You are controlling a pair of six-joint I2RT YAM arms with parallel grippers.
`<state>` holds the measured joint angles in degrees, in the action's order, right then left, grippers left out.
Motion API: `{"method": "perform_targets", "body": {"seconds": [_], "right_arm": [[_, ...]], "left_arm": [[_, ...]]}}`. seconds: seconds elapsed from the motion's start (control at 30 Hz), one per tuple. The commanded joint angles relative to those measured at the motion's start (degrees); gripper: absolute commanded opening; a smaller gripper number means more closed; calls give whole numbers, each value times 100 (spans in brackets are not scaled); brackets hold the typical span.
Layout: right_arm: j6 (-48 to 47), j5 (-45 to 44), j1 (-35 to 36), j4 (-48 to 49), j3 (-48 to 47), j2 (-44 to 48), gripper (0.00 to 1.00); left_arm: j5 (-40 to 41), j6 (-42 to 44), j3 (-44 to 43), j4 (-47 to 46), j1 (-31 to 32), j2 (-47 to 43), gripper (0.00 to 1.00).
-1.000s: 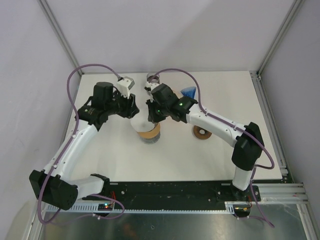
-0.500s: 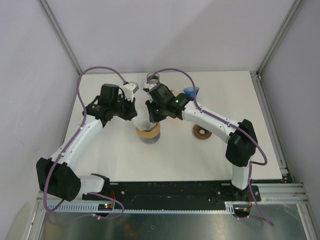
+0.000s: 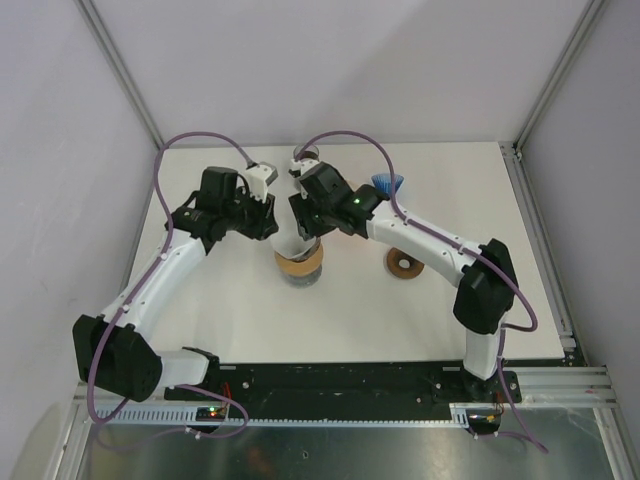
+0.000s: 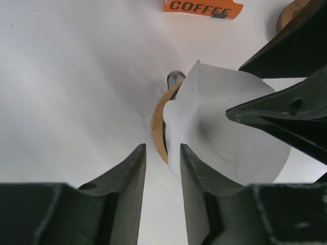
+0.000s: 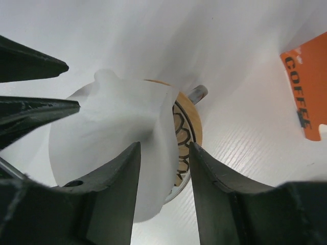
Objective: Place the coffee filter in the dripper
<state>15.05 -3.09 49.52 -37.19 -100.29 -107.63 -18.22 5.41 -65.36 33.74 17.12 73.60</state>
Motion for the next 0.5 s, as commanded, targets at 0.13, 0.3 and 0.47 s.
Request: {"method": "perform_targets", "body": {"seconds": [0.13,0.3,0.47], "right_arm": [[-471,-594,92,449,-224,628,50],[-854,-470,266,797,-218,717,36],[-919,-67,318,328,-565,192,4]], "left_arm": [[-5,126,-339,-154,-142,-316,58],[-204,38,-470,-160,-687,-380,71],[-495,-88,-387,-161,-1225,-354,77]]}}
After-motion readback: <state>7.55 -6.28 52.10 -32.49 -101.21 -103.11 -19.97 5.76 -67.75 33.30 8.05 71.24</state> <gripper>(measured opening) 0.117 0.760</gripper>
